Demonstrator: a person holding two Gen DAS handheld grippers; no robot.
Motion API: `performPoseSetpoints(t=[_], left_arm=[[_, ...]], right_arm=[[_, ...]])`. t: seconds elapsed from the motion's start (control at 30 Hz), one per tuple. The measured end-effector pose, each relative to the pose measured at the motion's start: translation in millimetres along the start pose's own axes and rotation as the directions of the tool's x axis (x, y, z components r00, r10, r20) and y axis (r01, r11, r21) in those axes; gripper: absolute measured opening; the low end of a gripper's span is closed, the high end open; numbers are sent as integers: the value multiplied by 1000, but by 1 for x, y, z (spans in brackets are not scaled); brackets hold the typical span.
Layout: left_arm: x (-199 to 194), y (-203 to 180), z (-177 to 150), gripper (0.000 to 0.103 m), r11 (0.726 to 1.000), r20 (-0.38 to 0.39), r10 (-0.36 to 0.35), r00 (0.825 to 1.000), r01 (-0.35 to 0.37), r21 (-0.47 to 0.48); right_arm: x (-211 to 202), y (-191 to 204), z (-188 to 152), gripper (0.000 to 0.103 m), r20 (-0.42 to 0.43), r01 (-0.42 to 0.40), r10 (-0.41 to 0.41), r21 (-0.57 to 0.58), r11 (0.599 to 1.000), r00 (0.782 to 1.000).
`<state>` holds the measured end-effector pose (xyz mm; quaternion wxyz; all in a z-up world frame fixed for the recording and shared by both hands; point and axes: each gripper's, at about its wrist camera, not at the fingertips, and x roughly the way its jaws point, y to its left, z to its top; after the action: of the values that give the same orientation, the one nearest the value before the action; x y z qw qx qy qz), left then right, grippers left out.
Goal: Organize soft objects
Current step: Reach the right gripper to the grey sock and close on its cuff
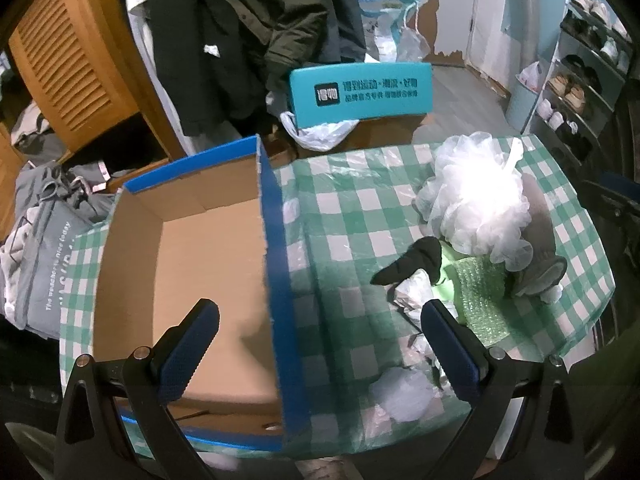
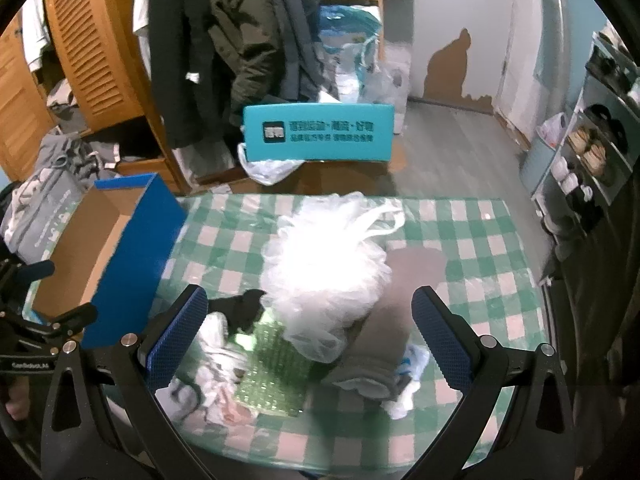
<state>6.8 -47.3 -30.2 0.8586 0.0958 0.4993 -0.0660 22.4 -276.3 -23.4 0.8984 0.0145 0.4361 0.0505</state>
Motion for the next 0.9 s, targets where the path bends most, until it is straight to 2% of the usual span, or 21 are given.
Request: performPoseSetpoints(t=[0.3,0.5,0.8,0.9], left_arm=[[22,-21,6,102,1000,-67,-24,997,25,16],[42,-31,6,102,999,-137,-41,990,42,10],[74,-45,2,102,997,-214,-74,974,76,0],[85,-50,1,102,997,-237,-74,969,76,2]], right_arm=[[11,-42,-9,101,-45,56,-53,63,996,998],[24,-69,-16,101,-91,94,-84,114,989,992],[56,-83,-22,100,-173,118,-94,132,984,980],[67,-88,-23,97,-201,124,-94,143,982,975]])
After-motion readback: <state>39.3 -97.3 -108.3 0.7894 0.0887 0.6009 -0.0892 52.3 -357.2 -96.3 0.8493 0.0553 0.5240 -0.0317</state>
